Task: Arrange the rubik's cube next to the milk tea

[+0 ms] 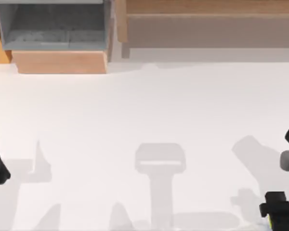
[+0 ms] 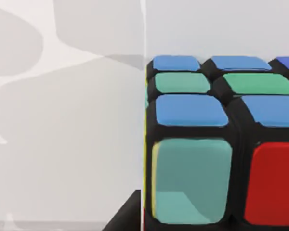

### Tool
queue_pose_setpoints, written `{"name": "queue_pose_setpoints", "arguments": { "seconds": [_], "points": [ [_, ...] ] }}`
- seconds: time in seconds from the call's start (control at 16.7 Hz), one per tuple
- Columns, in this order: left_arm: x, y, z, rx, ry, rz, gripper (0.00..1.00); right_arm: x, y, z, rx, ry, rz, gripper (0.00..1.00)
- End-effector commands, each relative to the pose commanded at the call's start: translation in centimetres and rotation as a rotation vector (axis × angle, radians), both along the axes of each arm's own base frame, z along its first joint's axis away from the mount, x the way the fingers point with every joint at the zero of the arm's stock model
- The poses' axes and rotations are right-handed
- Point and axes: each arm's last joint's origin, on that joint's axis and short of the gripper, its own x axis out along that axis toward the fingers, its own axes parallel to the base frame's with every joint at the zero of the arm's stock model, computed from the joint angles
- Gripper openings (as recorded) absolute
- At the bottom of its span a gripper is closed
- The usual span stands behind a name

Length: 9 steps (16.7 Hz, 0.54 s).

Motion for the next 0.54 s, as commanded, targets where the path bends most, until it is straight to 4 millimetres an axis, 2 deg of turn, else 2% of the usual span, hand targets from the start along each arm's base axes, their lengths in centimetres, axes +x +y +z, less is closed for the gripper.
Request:
{"name": "queue_pose_setpoints", "arguments": {
  "seconds": [0.18,0.54],
  "points": [
    [0.00,0.00,0.00,0.000,0.000,0.000,1.00,0.00,0.00,0.00,0.000,0.000,0.000,0.98],
    [0.00,0.00,0.00,0.000,0.000,0.000,1.00,0.00,0.00,0.00,0.000,0.000,0.000,1.00]
  ]
}}
